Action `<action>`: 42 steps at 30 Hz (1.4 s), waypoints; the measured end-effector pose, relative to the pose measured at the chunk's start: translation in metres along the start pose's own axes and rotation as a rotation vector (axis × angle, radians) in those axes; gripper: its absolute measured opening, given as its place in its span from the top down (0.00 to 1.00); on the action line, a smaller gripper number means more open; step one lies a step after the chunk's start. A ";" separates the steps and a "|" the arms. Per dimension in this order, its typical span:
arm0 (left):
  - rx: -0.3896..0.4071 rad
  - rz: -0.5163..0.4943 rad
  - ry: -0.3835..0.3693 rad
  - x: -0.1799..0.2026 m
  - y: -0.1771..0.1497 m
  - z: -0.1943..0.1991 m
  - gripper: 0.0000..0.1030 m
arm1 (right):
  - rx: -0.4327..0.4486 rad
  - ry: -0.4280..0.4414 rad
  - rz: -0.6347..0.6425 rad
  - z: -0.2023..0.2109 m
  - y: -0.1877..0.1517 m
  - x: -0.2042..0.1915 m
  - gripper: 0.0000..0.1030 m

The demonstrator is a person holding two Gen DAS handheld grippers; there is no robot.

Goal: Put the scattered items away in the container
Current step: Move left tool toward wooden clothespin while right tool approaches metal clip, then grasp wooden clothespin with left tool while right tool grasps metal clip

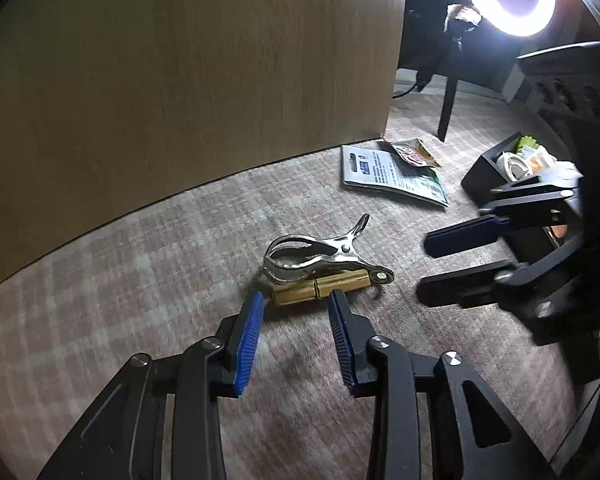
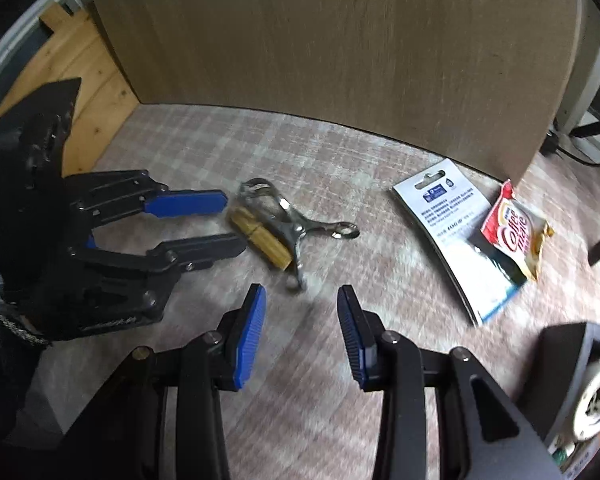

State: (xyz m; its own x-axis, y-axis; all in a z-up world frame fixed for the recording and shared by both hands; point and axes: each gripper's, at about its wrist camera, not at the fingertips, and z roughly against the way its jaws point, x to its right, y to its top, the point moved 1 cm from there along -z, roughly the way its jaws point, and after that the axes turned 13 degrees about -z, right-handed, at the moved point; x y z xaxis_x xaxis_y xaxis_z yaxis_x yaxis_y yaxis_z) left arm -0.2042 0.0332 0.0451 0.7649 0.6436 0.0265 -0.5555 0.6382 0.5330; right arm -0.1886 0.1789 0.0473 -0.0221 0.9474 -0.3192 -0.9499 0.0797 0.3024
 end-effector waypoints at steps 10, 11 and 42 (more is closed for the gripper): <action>-0.009 -0.109 -0.023 0.010 0.001 -0.009 0.62 | 0.008 -0.074 -0.006 -0.014 0.011 0.015 0.67; -0.007 -0.109 -0.028 0.009 0.002 -0.010 0.62 | 0.010 -0.074 -0.001 -0.014 0.011 0.015 0.67; 0.073 0.006 -0.010 0.037 -0.002 0.041 0.90 | 0.184 0.071 -0.134 0.085 0.004 0.060 0.97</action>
State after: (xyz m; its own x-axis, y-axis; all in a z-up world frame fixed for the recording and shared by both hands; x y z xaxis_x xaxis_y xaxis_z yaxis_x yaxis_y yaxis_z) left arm -0.1610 0.0382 0.0796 0.7651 0.6428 0.0386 -0.5351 0.6012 0.5934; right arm -0.1675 0.2623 0.1054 0.0717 0.9009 -0.4281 -0.8733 0.2641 0.4094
